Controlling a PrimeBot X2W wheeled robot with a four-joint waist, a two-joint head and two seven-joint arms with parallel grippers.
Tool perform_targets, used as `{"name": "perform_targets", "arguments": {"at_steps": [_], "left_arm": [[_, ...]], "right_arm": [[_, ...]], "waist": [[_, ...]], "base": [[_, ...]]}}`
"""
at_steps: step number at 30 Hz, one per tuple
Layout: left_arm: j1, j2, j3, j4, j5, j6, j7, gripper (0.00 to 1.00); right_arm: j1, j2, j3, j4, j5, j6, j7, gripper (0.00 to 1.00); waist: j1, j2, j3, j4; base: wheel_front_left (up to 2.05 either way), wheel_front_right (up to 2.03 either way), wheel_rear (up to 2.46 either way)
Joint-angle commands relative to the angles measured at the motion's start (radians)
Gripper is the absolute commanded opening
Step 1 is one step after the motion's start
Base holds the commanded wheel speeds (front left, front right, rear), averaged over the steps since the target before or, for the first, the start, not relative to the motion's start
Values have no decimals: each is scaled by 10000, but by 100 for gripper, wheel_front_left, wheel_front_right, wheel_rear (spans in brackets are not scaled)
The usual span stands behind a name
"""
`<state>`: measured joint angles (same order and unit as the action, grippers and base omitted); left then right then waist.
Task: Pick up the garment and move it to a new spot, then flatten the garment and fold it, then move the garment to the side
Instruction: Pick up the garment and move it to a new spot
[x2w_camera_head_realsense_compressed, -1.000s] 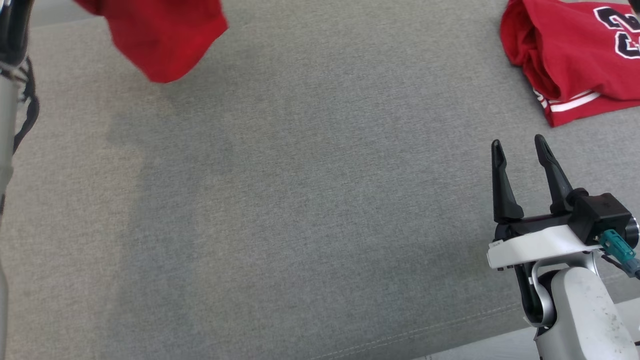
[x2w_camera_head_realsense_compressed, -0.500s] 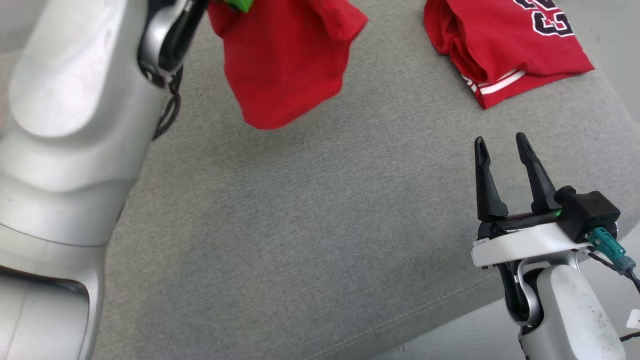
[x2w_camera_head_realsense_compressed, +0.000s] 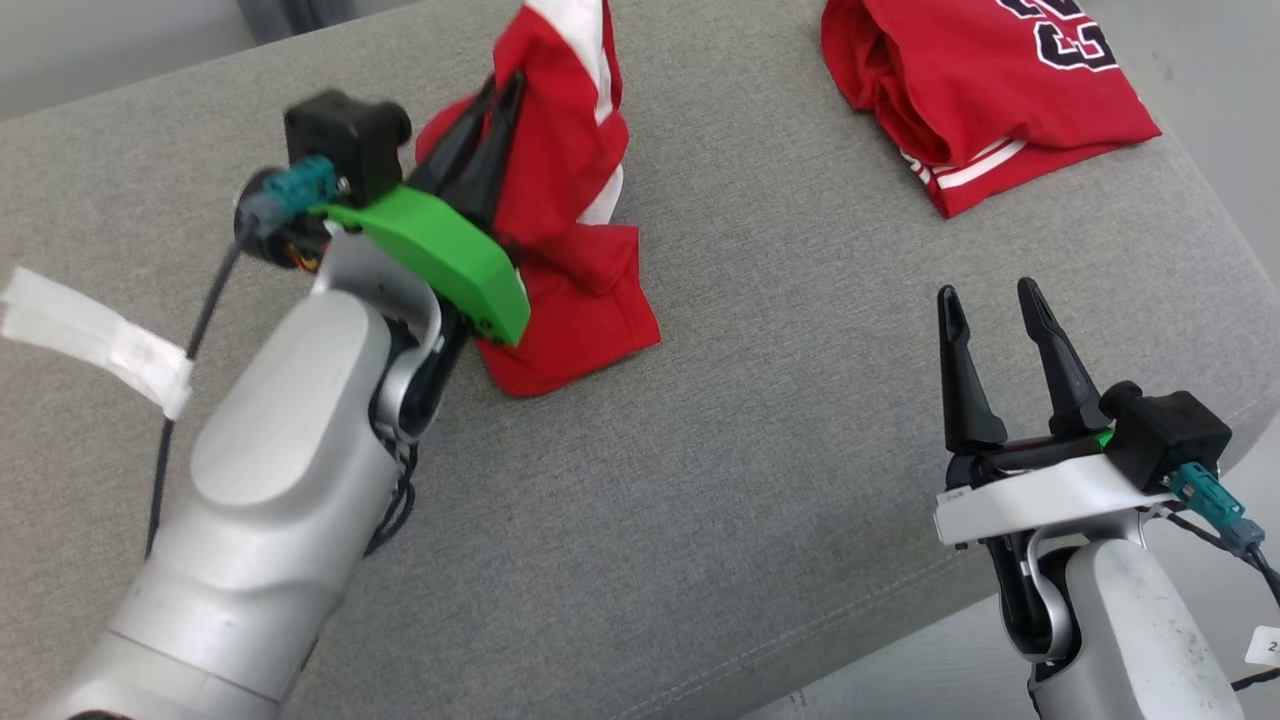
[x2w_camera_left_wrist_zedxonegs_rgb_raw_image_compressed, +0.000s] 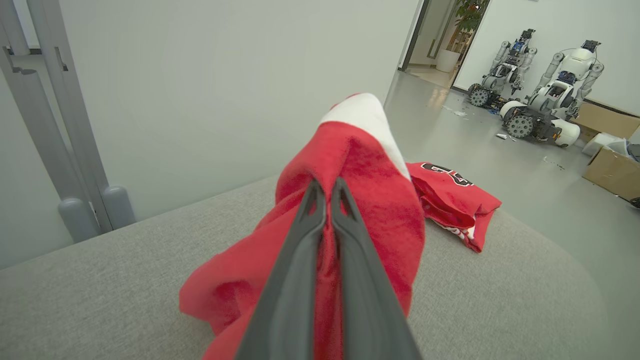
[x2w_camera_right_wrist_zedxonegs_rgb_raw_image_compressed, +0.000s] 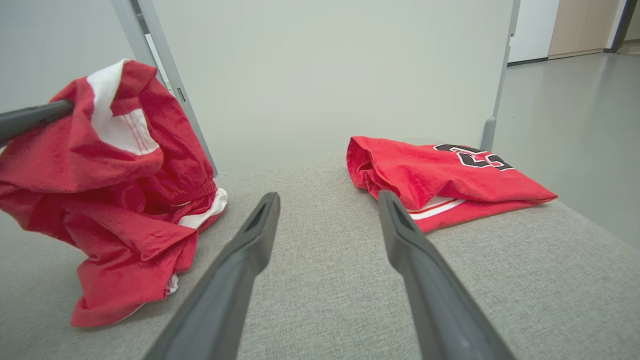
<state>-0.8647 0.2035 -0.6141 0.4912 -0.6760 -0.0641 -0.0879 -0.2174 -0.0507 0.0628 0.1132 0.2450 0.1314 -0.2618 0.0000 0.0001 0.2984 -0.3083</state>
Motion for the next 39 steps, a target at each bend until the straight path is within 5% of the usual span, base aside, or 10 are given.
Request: {"name": "perform_targets", "arguments": {"at_steps": [1, 6, 7, 8, 9, 26, 39], "left_arm": [[416, 30, -111, 102, 79, 52, -164, 0], [1392, -210, -511, 429, 45, -35, -429, 5], [1541, -258, -594, 482, 57, -72, -493, 72], [1654, -290, -642, 530, 52, -78, -553, 91], [1754, -339, -675, 562, 3, -97, -600, 100], [2784, 900, 1029, -519, 192, 758, -1771, 100], [6032, 1270, 3979, -2836, 1453, 1345, -1758, 100]], "right_arm": [[119, 1, -7, 21, 62, -16, -42, 100], [252, 1, 57, 102, 12, -16, -42, 100], [277, -2, 73, 117, 4, -16, -42, 100], [288, -2, 87, 141, -2, -16, -42, 100], [288, -2, 104, 165, -15, -16, -42, 100], [801, -3, -111, 302, -423, -16, -38, 100], [1103, -2, -351, 209, -723, -16, -37, 100]], "waist": [[0, -1, -54, 66], [0, -1, -261, 247], [0, -1, -320, 293], [0, -1, -378, 324], [0, -1, -446, 368], [0, -1, -1628, 1503], [0, -1, -1969, 2365]], "base": [[0, 0, 0], [0, 0, 0], [0, 0, 0], [0, 0, 0], [0, 0, 0], [0, 0, 0], [0, 0, 0]]}}
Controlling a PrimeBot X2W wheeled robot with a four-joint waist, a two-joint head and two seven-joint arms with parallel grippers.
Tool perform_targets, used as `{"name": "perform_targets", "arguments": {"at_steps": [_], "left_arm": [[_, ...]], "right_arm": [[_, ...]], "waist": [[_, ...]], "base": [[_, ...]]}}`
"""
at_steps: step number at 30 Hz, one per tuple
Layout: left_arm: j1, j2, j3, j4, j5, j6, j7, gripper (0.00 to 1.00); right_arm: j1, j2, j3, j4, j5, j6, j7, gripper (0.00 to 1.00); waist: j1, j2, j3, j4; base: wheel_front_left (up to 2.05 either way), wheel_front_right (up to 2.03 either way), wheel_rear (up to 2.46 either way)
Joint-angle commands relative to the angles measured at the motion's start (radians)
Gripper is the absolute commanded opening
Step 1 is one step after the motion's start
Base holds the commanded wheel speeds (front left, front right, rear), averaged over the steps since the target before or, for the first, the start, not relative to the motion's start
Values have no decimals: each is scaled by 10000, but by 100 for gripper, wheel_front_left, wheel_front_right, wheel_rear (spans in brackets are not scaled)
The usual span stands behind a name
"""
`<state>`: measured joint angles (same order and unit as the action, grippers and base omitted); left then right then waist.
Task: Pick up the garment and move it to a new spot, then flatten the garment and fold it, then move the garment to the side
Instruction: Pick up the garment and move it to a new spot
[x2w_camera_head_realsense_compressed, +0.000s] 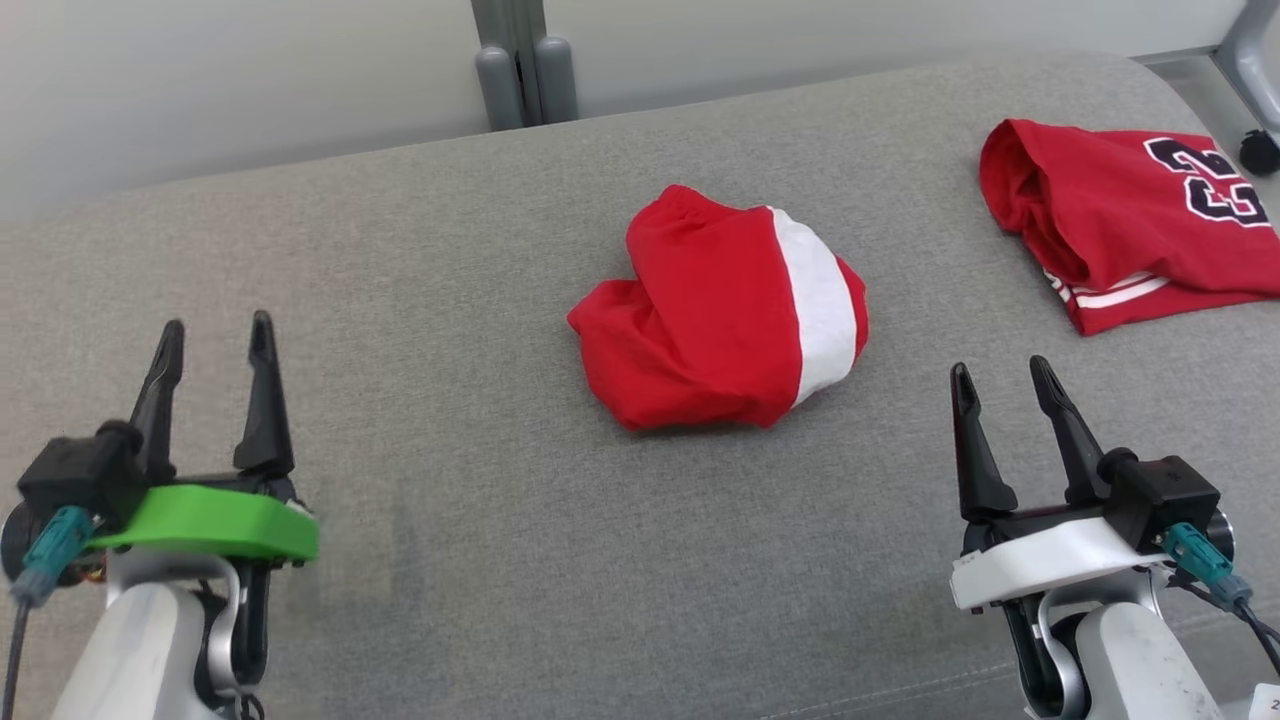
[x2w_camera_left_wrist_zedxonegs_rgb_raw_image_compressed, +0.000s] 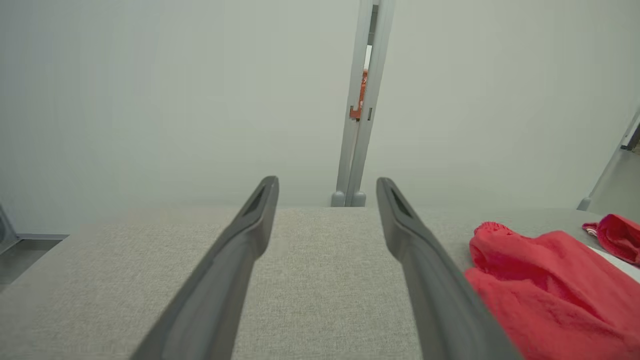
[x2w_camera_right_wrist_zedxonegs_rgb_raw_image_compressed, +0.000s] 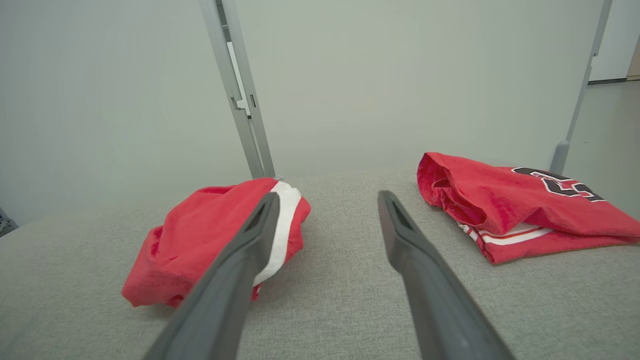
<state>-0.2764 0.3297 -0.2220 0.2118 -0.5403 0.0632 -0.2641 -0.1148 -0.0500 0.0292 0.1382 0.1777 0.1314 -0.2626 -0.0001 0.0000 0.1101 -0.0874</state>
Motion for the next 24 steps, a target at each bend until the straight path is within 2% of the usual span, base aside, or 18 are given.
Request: {"name": "perform_targets", "arguments": {"at_steps": [1, 10, 17, 24], "left_arm": [[371, -42, 302, -154, 187, 52, 4, 100], [1933, -723, 1895, -982, 975, -582, 2, 100], [2535, -1388, 2364, -967, 1711, -1175, 2, 100], [2574, -1821, 2691, -652, 2315, -1497, 2, 100]], "right_arm": [[83, -12, -39, -49, -61, -16, -29, 100], [207, -12, -156, -137, -113, -16, -29, 100], [352, -35, -207, -141, -109, -16, -29, 100], [509, -126, -158, -120, -120, -16, -29, 100]], "waist": [[1, 0, -103, 217], [1, 0, -250, 583], [1, 0, -352, 805], [1, 0, -382, 963]], "base": [[0, 0, 0], [0, 0, 0], [0, 0, 0], [0, 0, 0]]}}
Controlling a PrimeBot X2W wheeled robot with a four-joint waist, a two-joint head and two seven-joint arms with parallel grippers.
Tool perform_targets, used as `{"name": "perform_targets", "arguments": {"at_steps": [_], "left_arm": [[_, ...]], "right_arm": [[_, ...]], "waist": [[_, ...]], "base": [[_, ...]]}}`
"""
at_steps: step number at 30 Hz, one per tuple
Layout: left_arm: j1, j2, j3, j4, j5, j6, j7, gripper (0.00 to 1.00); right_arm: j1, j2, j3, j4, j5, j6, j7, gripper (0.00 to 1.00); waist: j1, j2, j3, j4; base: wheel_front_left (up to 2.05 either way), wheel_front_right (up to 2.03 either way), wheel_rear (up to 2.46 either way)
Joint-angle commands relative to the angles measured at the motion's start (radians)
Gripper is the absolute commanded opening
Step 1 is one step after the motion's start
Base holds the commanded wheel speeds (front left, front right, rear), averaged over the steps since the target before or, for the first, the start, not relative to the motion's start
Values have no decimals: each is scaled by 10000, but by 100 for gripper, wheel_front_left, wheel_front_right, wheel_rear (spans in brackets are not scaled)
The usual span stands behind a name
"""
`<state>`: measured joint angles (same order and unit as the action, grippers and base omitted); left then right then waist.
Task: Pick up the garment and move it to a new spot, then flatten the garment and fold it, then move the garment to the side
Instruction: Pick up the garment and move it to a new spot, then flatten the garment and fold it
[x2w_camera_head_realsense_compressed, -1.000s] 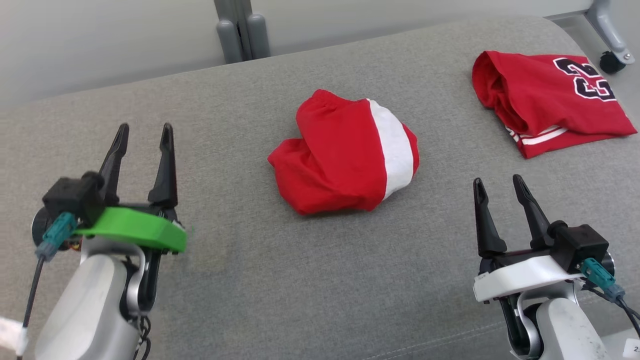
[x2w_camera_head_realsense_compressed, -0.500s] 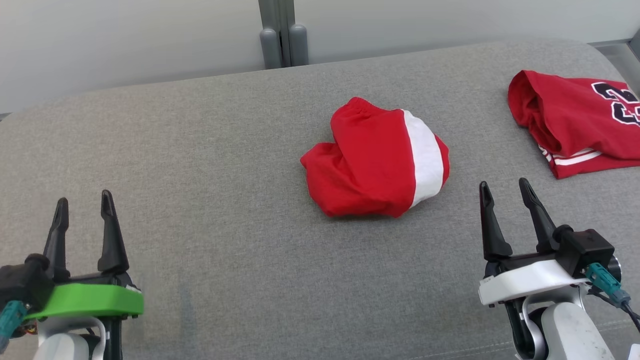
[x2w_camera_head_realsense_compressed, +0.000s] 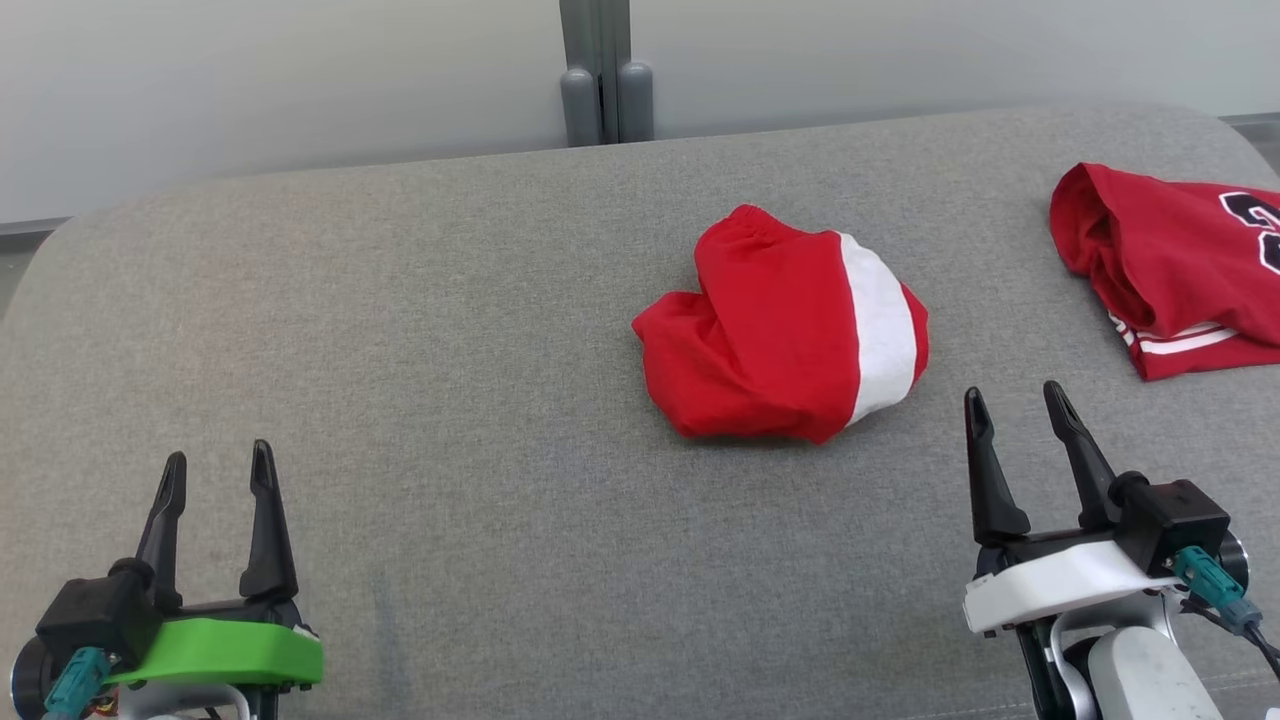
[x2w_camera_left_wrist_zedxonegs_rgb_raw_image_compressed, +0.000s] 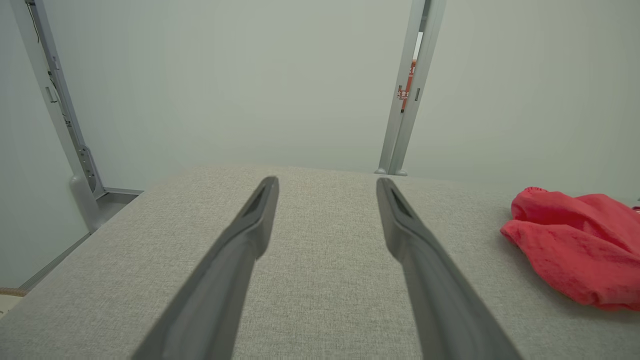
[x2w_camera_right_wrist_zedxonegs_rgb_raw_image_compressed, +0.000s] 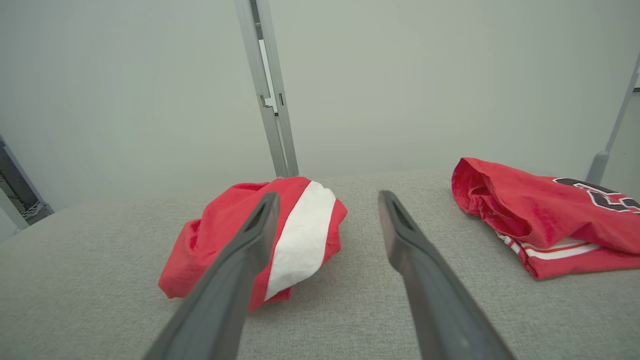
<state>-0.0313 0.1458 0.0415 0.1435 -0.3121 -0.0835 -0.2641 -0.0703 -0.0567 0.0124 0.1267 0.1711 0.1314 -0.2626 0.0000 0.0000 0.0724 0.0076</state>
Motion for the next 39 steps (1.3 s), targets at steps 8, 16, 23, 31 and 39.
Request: {"name": "perform_targets", "arguments": {"at_steps": [8, 16, 23, 31, 39], "left_arm": [[-65, -297, 354, 344, 450, -298, 1, 100], [-170, -441, 485, 471, 640, -407, 1, 100], [-240, -491, 602, 485, 752, -470, 1, 100], [-224, -522, 660, 459, 819, -479, 1, 100], [-232, -495, 601, 434, 826, -484, 1, 100]], "right_arm": [[225, -130, 182, 81, -36, -16, -29, 100], [200, -108, 233, 153, 6, -16, -29, 100], [144, -86, 235, 195, 25, -16, -29, 100], [164, -70, 215, 217, 39, -16, -29, 100], [165, -62, 201, 221, 42, -16, -29, 100]], "waist": [[0, 0, -7, 64], [0, 0, 23, 45], [0, 0, 54, 43], [0, 0, 78, 54], [0, 0, 137, 70]], "base": [[0, 0, 0], [0, 0, 0], [0, 0, 0], [0, 0, 0], [0, 0, 0]]}}
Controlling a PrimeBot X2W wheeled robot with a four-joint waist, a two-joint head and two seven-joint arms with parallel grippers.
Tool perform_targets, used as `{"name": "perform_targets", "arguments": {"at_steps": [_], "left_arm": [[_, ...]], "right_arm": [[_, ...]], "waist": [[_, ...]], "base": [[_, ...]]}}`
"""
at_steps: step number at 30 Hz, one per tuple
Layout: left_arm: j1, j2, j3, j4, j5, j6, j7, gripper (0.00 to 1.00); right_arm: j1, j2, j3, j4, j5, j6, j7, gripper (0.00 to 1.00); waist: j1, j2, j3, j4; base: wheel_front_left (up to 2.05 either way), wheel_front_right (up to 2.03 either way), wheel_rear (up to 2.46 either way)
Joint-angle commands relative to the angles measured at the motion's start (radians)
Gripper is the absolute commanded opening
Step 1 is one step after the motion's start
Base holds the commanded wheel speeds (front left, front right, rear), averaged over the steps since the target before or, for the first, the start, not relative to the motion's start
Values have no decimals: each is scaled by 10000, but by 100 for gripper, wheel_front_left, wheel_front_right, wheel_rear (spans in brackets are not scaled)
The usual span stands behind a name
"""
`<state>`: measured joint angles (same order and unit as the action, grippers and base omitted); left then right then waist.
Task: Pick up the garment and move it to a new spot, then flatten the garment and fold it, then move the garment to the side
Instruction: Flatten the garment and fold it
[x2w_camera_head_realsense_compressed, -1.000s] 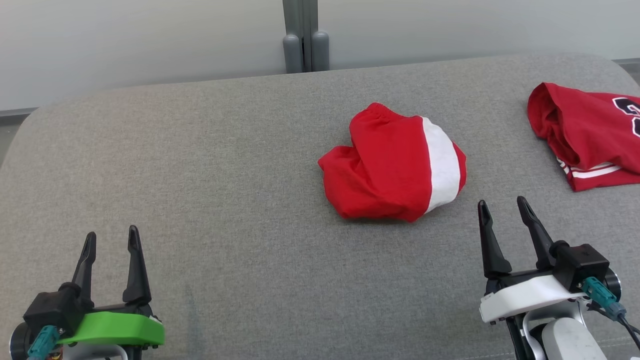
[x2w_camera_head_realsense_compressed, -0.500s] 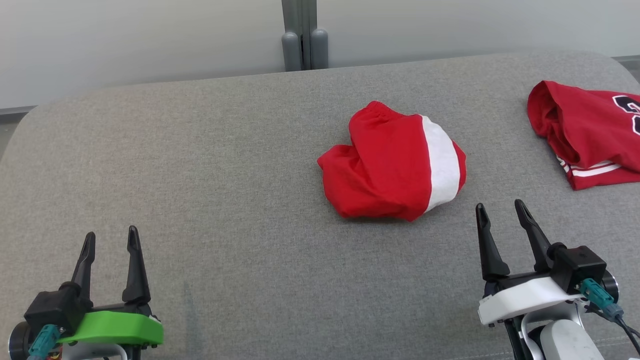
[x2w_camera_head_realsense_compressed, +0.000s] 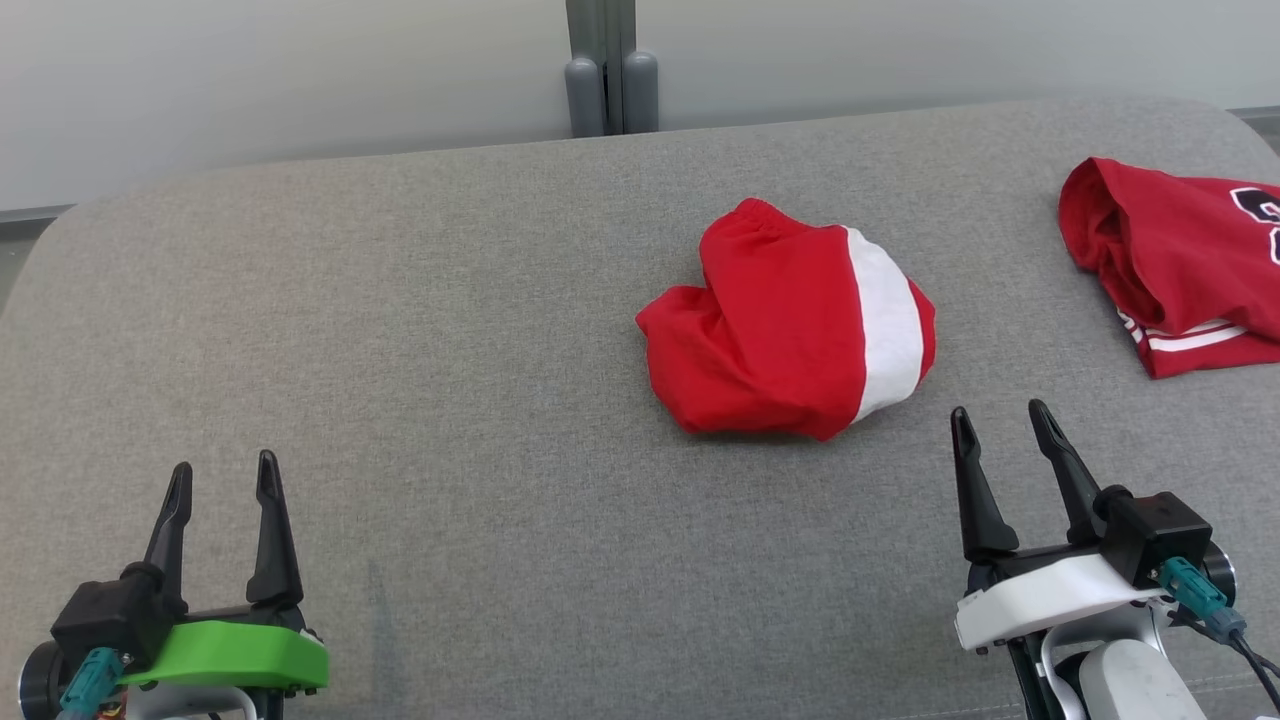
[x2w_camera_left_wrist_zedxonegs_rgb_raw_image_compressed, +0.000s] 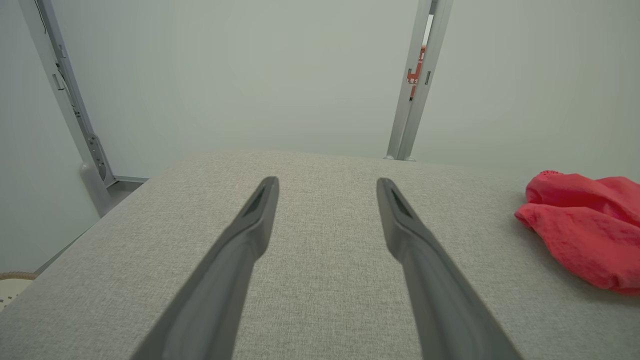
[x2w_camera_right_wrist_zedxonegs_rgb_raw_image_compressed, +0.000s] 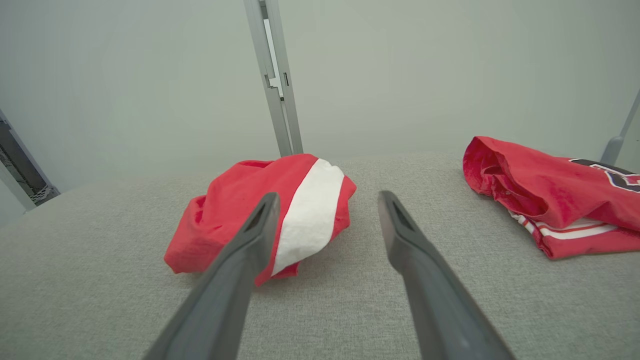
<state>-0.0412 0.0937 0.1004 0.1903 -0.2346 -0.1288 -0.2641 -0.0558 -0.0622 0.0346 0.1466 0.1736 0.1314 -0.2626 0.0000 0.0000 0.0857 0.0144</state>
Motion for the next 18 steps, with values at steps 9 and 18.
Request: {"name": "perform_targets", "arguments": {"at_steps": [9, 18], "left_arm": [[-183, 110, -17, 20, -3, -34, 1, 100], [-198, 89, -75, 74, -3, -34, 1, 100]], "right_arm": [[-5, 17, -45, 47, -20, -16, -29, 100], [-195, -41, -103, 199, -1, -16, -29, 100]], "waist": [[0, 0, 24, 27], [0, 0, -10, 96]], "base": [[0, 0, 0], [0, 0, 0]]}}
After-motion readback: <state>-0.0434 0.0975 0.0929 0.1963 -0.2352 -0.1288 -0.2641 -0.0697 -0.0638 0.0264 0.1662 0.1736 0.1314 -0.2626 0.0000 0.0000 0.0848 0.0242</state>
